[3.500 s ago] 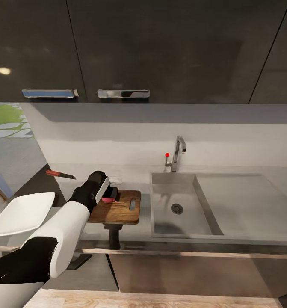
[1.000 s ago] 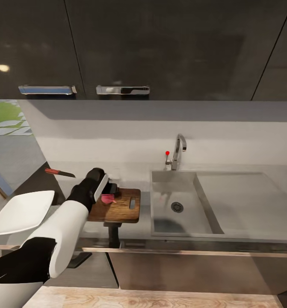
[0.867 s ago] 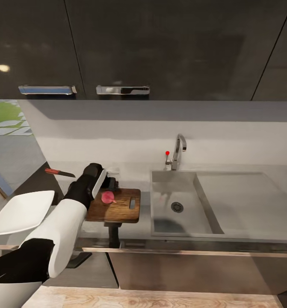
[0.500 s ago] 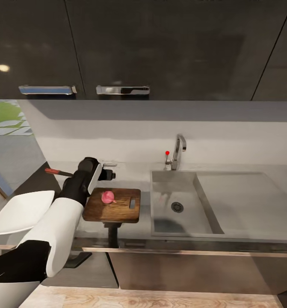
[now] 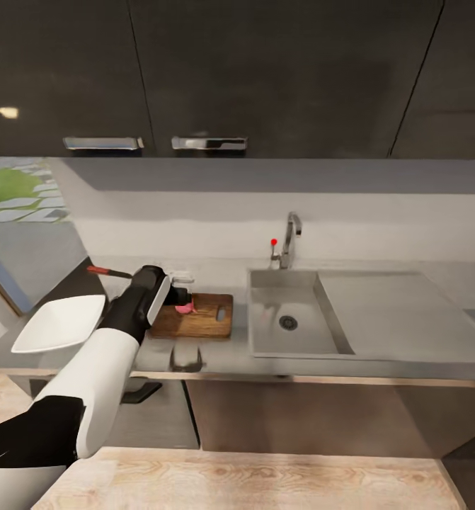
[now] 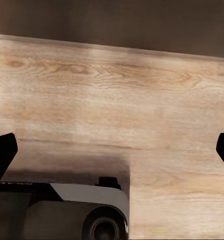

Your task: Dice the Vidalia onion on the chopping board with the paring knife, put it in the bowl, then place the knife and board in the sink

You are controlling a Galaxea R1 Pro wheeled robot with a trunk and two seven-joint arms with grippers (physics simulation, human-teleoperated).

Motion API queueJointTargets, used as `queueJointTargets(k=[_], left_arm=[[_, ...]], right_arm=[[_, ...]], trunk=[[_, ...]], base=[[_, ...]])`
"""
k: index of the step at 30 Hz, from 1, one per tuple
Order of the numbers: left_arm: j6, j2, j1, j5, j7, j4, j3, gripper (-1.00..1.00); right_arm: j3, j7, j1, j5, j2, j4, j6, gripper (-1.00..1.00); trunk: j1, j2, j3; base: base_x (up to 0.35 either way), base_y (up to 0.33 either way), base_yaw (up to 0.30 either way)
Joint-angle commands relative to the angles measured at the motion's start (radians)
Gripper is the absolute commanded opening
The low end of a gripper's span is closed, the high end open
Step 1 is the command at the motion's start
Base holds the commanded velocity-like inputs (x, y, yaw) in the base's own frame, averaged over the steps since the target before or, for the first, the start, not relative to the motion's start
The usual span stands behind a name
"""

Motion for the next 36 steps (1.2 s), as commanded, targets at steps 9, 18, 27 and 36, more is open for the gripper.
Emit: queueJointTargets(k=[9, 18, 27, 36], left_arm=[[0.003, -0.002, -0.001, 0.000, 0.004, 0.028, -0.002, 1.00], [0.002, -0.004, -0.001, 0.000, 0.004, 0.059, -0.002, 1.00], [0.001, -0.007, -0.001, 0.000, 0.004, 0.078, -0.002, 1.00], [-0.004, -0.008, 0.000, 0.000, 0.003, 0.156, -0.002, 1.00]], right_arm=[[-0.008, -0.003, -0.001, 0.011, 0.001, 0.001, -0.003, 1.00], [-0.008, -0.003, -0.001, 0.011, 0.001, 0.001, -0.003, 1.00], [-0.008, -0.003, -0.001, 0.011, 0.001, 0.001, -0.003, 1.00], [-0.008, -0.003, -0.001, 0.011, 0.001, 0.001, -0.003, 1.00]], trunk=[[0.000, -0.002, -0.002], [0.000, -0.002, -0.002], [0.000, -0.002, -0.002], [0.000, -0.002, -0.002]], base=[[-0.337, 0.000, 0.000], [-0.338, 0.000, 0.000], [-0.338, 0.000, 0.000], [-0.338, 0.000, 0.000]])
